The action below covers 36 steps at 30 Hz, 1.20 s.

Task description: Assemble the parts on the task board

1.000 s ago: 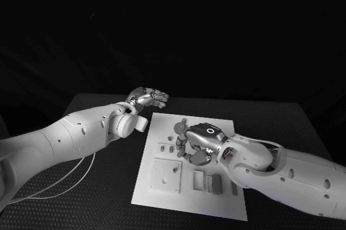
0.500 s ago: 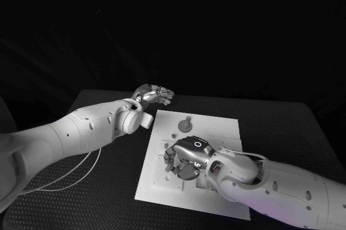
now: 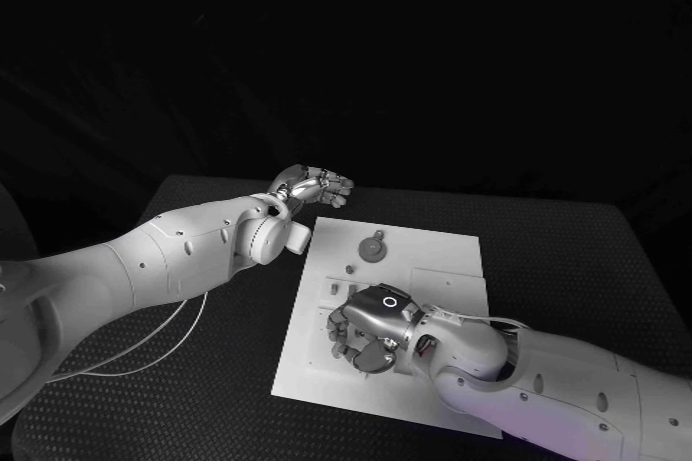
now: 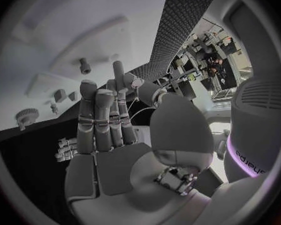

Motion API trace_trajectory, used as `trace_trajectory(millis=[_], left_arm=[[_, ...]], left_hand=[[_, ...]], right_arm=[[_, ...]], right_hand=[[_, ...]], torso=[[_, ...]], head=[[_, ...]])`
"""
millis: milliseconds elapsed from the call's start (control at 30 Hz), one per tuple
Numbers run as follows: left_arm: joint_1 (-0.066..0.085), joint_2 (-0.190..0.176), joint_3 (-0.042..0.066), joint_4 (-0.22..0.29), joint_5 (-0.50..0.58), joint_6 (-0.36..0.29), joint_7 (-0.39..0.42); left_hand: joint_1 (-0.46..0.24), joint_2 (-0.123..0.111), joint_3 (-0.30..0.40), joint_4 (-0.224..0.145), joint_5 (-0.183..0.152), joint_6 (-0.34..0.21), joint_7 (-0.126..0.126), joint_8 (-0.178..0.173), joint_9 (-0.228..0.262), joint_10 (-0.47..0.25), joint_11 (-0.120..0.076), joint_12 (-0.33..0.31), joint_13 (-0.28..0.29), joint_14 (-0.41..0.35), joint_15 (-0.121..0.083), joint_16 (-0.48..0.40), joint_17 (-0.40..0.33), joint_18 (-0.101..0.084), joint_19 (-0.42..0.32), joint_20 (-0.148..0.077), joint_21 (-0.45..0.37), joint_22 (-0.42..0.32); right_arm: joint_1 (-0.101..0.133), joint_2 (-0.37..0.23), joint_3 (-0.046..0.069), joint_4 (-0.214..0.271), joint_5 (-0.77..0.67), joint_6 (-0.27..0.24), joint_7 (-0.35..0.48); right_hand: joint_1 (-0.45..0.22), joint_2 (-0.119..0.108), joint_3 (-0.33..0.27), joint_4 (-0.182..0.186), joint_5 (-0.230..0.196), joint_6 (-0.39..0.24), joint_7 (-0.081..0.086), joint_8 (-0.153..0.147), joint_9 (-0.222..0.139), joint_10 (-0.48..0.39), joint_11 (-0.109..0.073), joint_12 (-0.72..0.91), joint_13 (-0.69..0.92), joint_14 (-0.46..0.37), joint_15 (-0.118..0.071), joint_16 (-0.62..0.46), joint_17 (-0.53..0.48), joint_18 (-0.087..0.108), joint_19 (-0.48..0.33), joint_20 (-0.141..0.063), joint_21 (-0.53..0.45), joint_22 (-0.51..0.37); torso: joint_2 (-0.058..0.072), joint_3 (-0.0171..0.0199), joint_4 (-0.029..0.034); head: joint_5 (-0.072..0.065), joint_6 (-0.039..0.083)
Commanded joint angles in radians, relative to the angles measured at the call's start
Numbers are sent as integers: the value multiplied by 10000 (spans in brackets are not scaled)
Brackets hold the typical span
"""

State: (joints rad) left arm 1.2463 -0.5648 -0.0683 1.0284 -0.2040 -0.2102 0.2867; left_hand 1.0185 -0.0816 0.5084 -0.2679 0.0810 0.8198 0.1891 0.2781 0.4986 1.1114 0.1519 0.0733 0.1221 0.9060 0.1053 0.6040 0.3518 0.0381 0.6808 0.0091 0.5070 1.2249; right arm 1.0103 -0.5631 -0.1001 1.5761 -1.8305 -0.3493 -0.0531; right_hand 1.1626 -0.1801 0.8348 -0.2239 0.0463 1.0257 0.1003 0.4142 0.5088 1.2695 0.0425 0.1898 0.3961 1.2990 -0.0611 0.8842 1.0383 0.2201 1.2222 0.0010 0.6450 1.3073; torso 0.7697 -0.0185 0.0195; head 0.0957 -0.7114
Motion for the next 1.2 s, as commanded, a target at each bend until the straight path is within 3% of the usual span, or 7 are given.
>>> trace_trajectory(millis=[33,233,400,933,1200], left_arm=[[9,23,7,29,59,146,114],[9,-2,7,30,59,146,106],[9,-20,7,30,59,148,102],[9,-22,7,21,59,174,75],[9,-31,7,22,59,179,66]], left_hand=[[-7,102,-66,-8,-18,-88,-3,63,-14,-32,27,59,-11,24,73,-71,18,106,68,32,-38,13],[-10,103,-68,-6,-19,-92,-2,64,-17,-32,27,60,-16,24,74,-77,26,107,70,33,-42,16],[-11,102,-69,-6,-19,-94,-2,65,-19,-32,27,61,-19,25,74,-83,31,107,70,33,-46,17],[-13,102,-71,-4,-19,-99,0,70,-24,-34,28,62,-30,26,75,-100,49,107,72,34,-58,23],[-16,101,-72,-2,-20,-102,1,72,-27,-37,30,61,-37,24,77,-111,58,107,72,36,-65,26]], right_arm=[[-174,44,-28,-49,-426,-13,71],[-279,126,-31,-191,-541,-38,55],[-279,107,-31,-252,-635,-90,8],[-280,-21,-28,-128,-747,-285,-67],[-278,-32,-28,-161,-781,5,-125]], right_hand=[[27,50,4,-43,21,81,-23,26,20,296,-109,35,90,-141,-167,59,-17,417,-24,-67,70,248],[30,49,12,-52,21,81,-23,26,26,297,-110,36,96,-142,-168,67,-22,417,-28,-67,82,247],[31,47,17,-59,21,84,-25,27,33,299,-111,37,101,-141,-168,74,-26,417,-30,-68,94,247],[36,37,41,-78,21,101,-32,33,60,319,-118,48,125,-135,-176,110,-39,417,-29,-74,146,246],[38,29,52,-84,21,105,-34,33,70,322,-121,50,134,-135,-178,124,-44,417,-32,-76,165,245]], torso=[[2,4,15],[16,18,19],[-4,-5,3],[-5,-3,0],[-7,-9,4]], head=[[-10,-11],[41,-60],[30,-76],[13,-66],[-9,-66]])
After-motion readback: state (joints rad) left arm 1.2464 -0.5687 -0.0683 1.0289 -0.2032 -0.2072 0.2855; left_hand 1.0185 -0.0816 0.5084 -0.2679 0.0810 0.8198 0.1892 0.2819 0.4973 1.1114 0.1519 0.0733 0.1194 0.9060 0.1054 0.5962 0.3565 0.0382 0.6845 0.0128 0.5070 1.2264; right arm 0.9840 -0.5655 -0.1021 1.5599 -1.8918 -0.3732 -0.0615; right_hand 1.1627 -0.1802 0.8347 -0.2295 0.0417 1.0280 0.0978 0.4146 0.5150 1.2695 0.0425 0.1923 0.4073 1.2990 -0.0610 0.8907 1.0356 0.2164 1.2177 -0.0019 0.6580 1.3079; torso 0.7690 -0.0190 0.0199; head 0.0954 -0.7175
